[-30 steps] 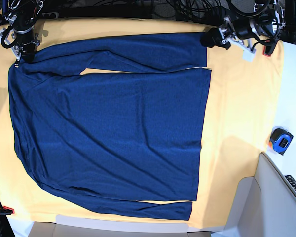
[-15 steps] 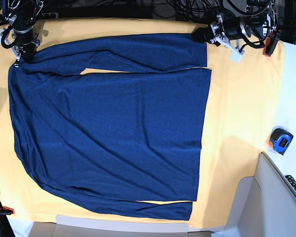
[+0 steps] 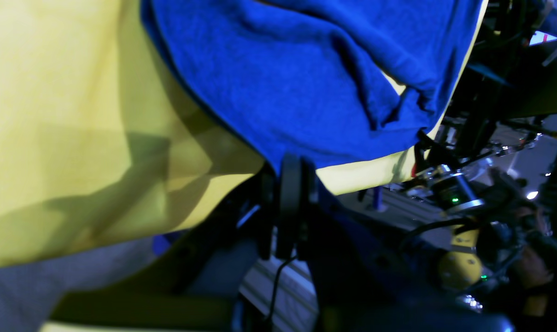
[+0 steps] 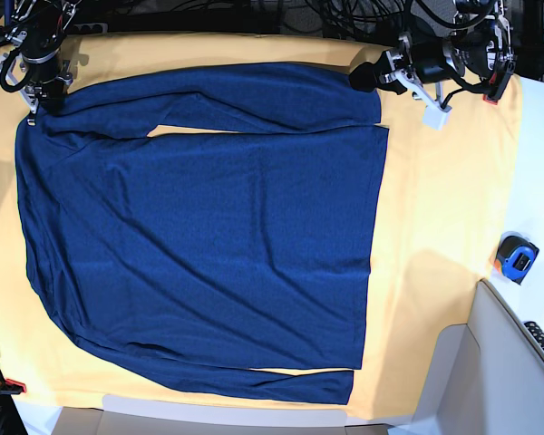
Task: Fold the T-shirt properly
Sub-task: 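Lift the grasped shoulder edge with both grippers and pull it outward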
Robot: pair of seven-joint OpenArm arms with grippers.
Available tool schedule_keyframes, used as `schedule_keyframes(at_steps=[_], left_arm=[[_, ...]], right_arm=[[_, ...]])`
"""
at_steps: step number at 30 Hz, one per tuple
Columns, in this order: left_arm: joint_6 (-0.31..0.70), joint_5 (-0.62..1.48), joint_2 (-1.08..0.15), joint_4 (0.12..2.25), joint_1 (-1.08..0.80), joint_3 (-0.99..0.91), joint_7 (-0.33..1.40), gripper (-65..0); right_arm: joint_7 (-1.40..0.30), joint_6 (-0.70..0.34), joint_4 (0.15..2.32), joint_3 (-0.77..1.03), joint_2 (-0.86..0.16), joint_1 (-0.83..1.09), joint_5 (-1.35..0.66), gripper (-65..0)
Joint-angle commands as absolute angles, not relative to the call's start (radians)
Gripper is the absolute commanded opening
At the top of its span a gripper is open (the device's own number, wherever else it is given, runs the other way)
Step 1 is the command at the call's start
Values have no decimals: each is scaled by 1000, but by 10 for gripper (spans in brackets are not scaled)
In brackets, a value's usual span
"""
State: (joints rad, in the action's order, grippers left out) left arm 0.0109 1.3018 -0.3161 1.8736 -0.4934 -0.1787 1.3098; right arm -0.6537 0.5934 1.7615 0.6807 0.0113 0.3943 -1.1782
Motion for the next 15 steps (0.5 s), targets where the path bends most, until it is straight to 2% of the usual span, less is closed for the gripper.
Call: schedule_keyframes(at_steps=[1,9,15], left_arm=[[4,1333,-326,1900,-495,-186,1351,-650],[4,1334,-328,1965,-490,-186,1354,-650],[4,1333,-328,1995,-427,-186,1357,-650]], right_arm=[[-737,698,1761,665,35,429,-1145,-650],[-736,698,1956,665,-2,418,-1084,-650],[-736,698,1985,665,-2,349,-1040,-650]])
